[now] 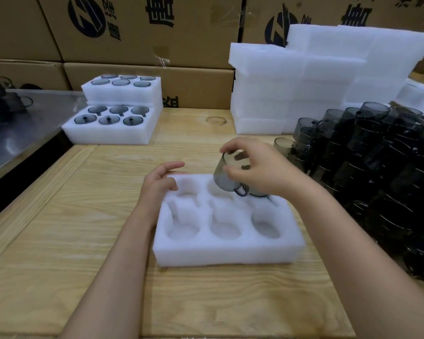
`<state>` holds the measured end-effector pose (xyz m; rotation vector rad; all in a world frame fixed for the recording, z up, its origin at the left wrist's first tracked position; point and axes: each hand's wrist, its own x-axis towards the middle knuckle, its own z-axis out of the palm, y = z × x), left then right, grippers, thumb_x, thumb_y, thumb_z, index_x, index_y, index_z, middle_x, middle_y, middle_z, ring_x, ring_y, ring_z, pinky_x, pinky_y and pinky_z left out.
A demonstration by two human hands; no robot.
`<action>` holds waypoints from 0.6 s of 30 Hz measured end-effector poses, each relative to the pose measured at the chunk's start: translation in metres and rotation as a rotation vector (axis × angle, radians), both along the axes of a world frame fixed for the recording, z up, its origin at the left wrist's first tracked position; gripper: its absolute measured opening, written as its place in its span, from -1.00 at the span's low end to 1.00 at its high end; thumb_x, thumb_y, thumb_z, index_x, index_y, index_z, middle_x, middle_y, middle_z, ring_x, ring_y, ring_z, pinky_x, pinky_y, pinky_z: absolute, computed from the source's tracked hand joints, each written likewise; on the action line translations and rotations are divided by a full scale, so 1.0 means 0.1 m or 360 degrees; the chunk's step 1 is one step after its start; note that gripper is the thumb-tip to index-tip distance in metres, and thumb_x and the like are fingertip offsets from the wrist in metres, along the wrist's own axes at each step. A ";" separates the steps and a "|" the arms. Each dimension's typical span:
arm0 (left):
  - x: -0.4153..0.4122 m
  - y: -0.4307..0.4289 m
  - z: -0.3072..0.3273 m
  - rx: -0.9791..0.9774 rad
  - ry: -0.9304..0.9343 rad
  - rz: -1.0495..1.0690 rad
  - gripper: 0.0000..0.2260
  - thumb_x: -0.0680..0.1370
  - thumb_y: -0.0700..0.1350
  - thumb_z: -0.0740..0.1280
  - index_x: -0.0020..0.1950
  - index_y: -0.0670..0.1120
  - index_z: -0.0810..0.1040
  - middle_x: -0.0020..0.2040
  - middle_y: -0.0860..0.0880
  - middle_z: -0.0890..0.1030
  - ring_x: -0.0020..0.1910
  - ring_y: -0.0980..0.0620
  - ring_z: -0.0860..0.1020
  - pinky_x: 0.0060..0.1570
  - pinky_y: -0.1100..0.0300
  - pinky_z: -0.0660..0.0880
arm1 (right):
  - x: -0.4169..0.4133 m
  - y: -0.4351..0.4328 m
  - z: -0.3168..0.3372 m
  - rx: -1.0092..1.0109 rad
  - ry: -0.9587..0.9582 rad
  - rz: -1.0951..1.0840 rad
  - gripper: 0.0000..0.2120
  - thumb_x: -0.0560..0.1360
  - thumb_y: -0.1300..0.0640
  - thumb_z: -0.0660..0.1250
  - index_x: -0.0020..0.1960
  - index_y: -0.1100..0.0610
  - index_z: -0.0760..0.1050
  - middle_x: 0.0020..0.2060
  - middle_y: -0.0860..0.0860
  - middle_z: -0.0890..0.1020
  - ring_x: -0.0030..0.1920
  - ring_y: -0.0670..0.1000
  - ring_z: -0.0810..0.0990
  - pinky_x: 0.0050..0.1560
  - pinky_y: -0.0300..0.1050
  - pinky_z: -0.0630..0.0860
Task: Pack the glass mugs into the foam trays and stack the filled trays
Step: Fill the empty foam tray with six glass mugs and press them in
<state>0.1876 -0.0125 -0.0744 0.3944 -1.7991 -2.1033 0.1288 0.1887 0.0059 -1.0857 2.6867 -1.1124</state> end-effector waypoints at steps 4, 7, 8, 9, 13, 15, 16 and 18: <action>-0.02 0.00 -0.02 0.0023 0.0001 0.0014 -0.54 0.36 -0.52 0.09 0.05 -0.14 0.58 -0.25 -0.08 0.59 -0.41 0.14 0.58 -0.44 0.37 0.47 | -0.02 -0.08 -0.08 -0.0036 -0.0134 0.0130 -0.77 0.43 0.05 0.33 0.07 -0.13 0.50 0.08 -0.20 0.52 0.11 -0.17 0.47 0.00 0.06 0.59; -0.01 0.00 -0.02 0.0038 -0.0005 -0.0013 -0.55 0.24 -0.37 0.19 0.05 -0.12 0.59 -0.22 -0.13 0.56 -0.41 0.13 0.57 -0.43 0.37 0.47 | -0.04 -0.10 -0.09 -0.0072 -0.0243 0.0201 -0.80 0.43 0.04 0.34 0.03 -0.16 0.51 0.05 -0.22 0.53 0.09 -0.13 0.50 0.03 0.05 0.59; -0.02 -0.01 -0.02 0.0044 -0.0012 -0.0017 -0.52 0.18 -0.34 0.18 0.05 -0.12 0.59 -0.21 -0.13 0.55 -0.41 0.13 0.57 -0.42 0.37 0.48 | -0.04 -0.11 -0.09 -0.0073 -0.0263 0.0224 -0.81 0.44 0.05 0.34 0.03 -0.18 0.50 0.05 -0.22 0.54 0.08 -0.11 0.52 0.04 0.05 0.58; -0.02 -0.01 -0.02 0.0051 -0.0015 -0.0015 -0.51 0.17 -0.33 0.18 0.05 -0.12 0.59 -0.22 -0.13 0.56 -0.41 0.12 0.57 -0.42 0.37 0.48 | -0.05 -0.11 -0.11 -0.0071 -0.0271 0.0232 -0.81 0.46 0.05 0.33 0.03 -0.18 0.50 0.05 -0.22 0.54 0.08 -0.10 0.53 0.05 0.05 0.58; -0.03 0.00 -0.04 0.0050 -0.0010 -0.0012 -0.56 0.27 -0.39 0.18 0.05 -0.12 0.59 -0.22 -0.13 0.55 -0.40 0.10 0.57 -0.42 0.36 0.48 | -0.09 -0.09 -0.14 -0.0017 -0.0243 0.0170 -0.79 0.47 0.04 0.31 0.10 -0.13 0.49 0.08 -0.17 0.52 0.04 -0.06 0.55 0.04 0.05 0.58; -0.03 -0.01 -0.06 0.0042 -0.0033 -0.0020 -0.53 0.19 -0.32 0.20 0.04 -0.08 0.61 -0.15 -0.16 0.52 -0.32 0.02 0.55 -0.38 0.31 0.50 | -0.10 -0.08 -0.16 0.0051 -0.0196 0.0161 -0.78 0.46 0.03 0.33 0.10 -0.13 0.49 0.09 -0.14 0.51 0.05 -0.06 0.52 0.04 0.05 0.58; -0.03 -0.01 -0.06 0.0032 -0.0043 -0.0022 -0.51 0.16 -0.30 0.20 0.03 -0.06 0.61 -0.12 -0.17 0.50 -0.30 0.00 0.53 -0.37 0.30 0.51 | -0.10 -0.08 -0.16 0.0081 -0.0175 0.0172 -0.78 0.46 0.03 0.33 0.10 -0.13 0.48 0.10 -0.14 0.51 0.06 -0.07 0.51 0.04 0.03 0.57; -0.03 -0.02 -0.07 0.0016 -0.0046 -0.0020 -0.51 0.15 -0.29 0.20 0.02 -0.06 0.62 -0.09 -0.19 0.49 -0.30 0.01 0.53 -0.38 0.31 0.51 | -0.09 -0.10 -0.18 0.0194 -0.0097 0.0225 -0.75 0.47 0.04 0.34 0.13 -0.13 0.46 0.11 -0.13 0.49 0.06 -0.10 0.49 0.05 -0.03 0.56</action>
